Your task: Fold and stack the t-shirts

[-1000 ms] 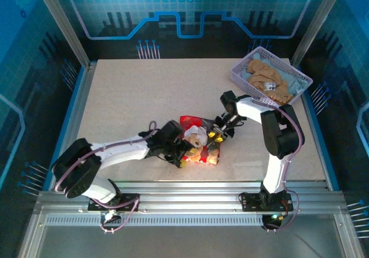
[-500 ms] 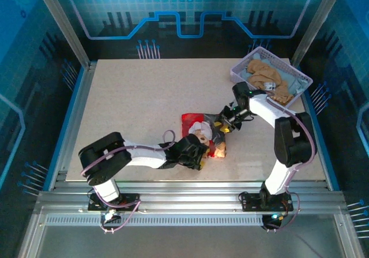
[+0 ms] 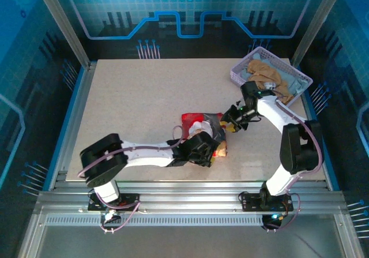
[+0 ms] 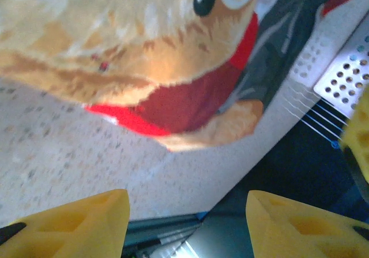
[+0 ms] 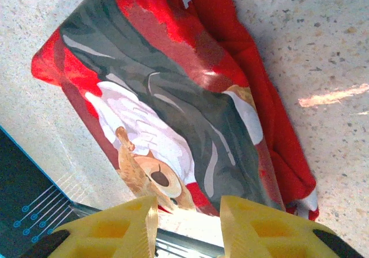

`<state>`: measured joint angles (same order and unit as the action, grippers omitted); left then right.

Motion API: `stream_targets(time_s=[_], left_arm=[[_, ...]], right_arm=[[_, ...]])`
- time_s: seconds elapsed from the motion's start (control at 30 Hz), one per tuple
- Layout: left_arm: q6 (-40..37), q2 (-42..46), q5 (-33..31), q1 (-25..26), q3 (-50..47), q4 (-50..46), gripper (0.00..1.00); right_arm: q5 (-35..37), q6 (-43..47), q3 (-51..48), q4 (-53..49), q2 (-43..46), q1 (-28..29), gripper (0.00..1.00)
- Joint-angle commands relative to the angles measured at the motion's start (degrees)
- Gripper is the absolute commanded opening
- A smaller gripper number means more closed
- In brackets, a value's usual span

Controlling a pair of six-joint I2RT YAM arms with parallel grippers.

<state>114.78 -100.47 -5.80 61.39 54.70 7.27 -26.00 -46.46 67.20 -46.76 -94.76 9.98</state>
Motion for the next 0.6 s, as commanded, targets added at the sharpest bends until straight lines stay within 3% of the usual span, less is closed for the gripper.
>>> stream_targets(time_s=[0.0, 0.17, 0.27, 0.4, 0.57], left_arm=[[22.1, -5.8, -1.7, 0.1, 3.6, 0.5, 0.57], [24.1, -11.8, -4.3, -0.9, 5.7, 4.4, 0.55], [23.4, -13.9, -4.9, -2.2, 6.6, 4.8, 0.44], [23.6, -15.0, -6.4, -4.1, 5.4, 5.2, 0.18], [20.9, -13.0, -7.1, -9.1, 2.1, 4.2, 0.12]], right_arm=[[0.0, 1.6, 1.4, -3.6, 3.4, -1.1, 0.35], [0.9, 2.9, 0.9, -6.1, 7.8, -1.4, 0.36], [1.2, 3.5, -0.4, -7.4, 10.2, -1.7, 0.36], [1.0, 4.1, -2.6, -8.2, 13.1, -2.5, 0.36], [1.5, 5.0, -3.4, -10.0, 15.2, -3.0, 0.36]])
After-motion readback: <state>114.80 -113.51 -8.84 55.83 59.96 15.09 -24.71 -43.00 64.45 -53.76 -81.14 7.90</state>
